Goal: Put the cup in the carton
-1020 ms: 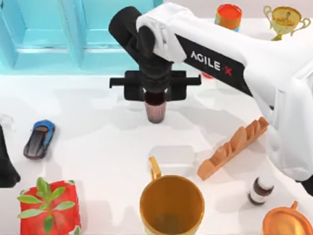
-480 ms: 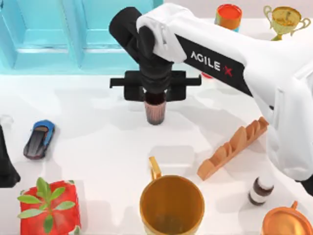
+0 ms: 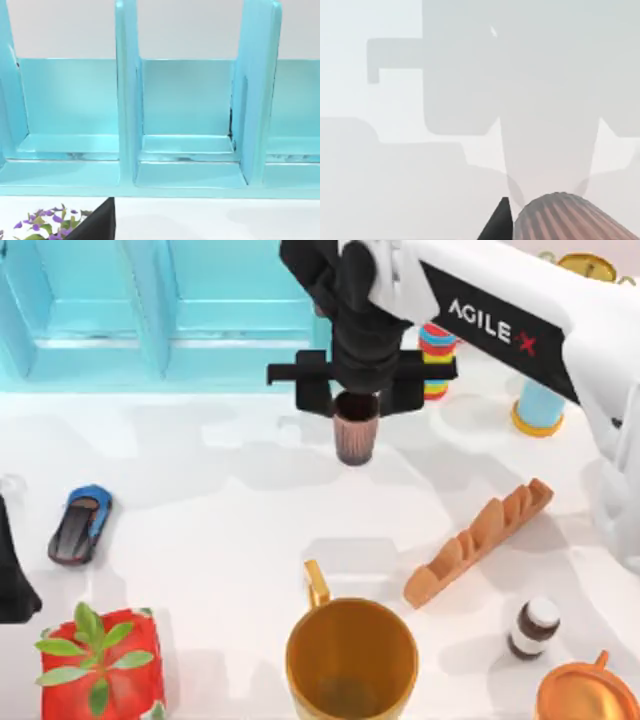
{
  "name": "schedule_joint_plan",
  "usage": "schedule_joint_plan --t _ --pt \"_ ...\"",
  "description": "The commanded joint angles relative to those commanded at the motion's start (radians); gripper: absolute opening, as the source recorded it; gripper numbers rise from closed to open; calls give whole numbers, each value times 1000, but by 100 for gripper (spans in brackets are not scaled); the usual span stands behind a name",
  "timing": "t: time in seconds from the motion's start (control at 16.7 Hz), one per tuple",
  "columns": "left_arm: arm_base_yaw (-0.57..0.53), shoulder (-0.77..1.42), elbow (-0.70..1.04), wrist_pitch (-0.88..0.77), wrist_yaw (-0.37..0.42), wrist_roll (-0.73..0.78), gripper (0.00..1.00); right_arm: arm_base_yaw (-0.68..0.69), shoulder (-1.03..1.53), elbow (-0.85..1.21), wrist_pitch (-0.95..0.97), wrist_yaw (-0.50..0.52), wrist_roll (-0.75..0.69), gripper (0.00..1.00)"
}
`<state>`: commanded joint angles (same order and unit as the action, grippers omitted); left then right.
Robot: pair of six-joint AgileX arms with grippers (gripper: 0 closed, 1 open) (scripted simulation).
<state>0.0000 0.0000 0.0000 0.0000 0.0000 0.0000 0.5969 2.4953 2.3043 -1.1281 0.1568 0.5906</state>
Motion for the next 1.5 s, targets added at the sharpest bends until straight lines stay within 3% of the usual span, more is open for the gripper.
schedule_joint_plan --t 0.36,0.54,0.9,1.2,1.5 --pt "0 0 0 0 0 0 100 -416 -359 -191 34 -113 -362 0" --pt "0 0 0 0 0 0 100 -634 -511 -310 42 -165 -472 0" --pt "0 0 0 0 0 0 100 -915 -687 -594 59 -259 -746 0" --pt "0 0 0 0 0 0 100 -1091 -845 -843 43 -317 -1023 0" --pt "0 0 0 0 0 0 100 -1122 -889 -889 37 -331 -1073 0"
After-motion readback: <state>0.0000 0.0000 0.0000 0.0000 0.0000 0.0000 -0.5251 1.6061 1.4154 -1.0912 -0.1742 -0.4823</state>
